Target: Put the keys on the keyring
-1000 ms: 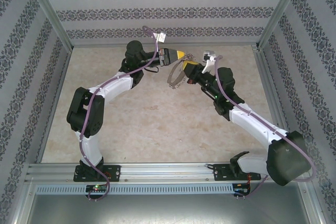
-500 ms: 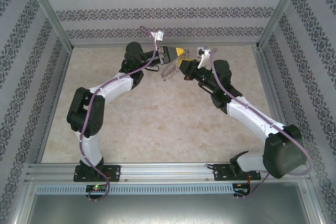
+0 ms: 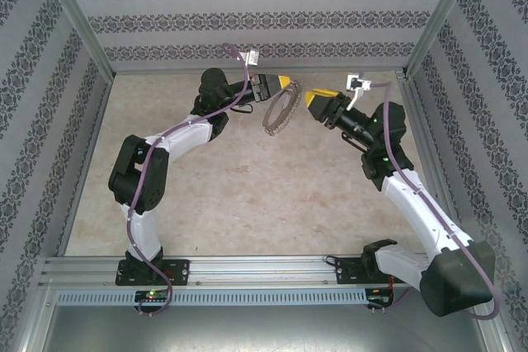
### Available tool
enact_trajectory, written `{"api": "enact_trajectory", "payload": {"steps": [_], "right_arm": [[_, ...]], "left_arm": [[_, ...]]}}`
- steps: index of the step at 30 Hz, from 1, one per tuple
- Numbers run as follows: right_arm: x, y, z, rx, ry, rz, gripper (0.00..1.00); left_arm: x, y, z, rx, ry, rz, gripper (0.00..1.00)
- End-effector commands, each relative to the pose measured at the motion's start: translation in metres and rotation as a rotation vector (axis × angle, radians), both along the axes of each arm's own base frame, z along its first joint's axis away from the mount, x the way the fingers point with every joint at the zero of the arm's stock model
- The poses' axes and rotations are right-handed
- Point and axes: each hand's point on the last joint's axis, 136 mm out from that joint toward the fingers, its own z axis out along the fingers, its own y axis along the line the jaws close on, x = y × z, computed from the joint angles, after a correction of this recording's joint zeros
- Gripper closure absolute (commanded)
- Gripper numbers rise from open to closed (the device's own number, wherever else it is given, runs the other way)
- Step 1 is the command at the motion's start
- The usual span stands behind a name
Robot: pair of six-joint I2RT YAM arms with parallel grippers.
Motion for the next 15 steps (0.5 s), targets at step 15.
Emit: {"api": "enact_trajectory", "payload": {"steps": [15], "right_arm": [[0.048, 0.008, 0.015, 0.381, 0.003, 0.127, 0.63]], "left_arm": [[0.001, 0.014, 0.061, -0.178, -0.114, 0.090, 1.00]]}}
